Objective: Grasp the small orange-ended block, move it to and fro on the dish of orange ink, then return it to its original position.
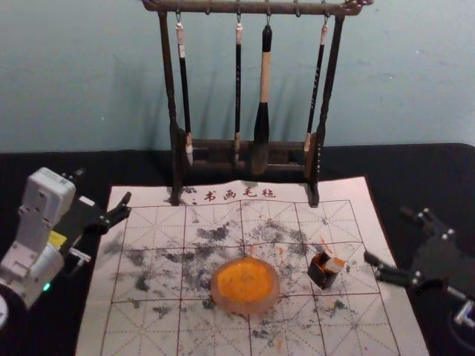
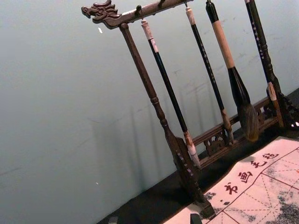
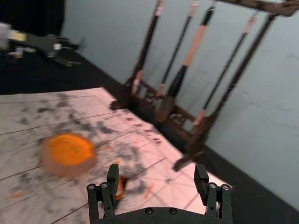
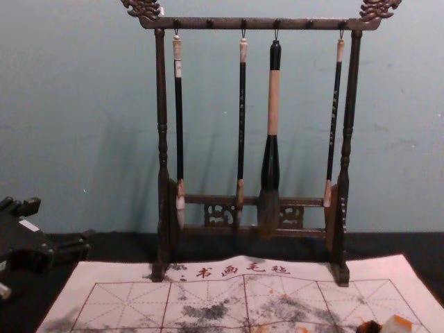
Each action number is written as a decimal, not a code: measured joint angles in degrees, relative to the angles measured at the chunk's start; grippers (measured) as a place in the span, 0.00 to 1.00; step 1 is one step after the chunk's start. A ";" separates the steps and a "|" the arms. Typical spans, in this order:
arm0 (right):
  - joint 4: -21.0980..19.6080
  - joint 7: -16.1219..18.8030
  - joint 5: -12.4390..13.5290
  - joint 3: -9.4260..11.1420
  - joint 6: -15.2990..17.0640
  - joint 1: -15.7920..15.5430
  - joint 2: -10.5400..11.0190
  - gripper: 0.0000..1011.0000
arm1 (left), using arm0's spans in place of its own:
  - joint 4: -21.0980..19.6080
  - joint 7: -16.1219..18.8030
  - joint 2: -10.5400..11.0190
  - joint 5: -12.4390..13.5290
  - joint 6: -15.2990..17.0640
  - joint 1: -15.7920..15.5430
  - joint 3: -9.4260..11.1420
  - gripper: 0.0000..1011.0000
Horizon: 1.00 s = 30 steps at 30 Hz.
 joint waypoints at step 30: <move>6.03 9.86 -1.84 -2.74 7.41 5.10 -5.15 0.99 | 0.00 0.00 0.00 0.00 0.00 0.00 0.00 0.99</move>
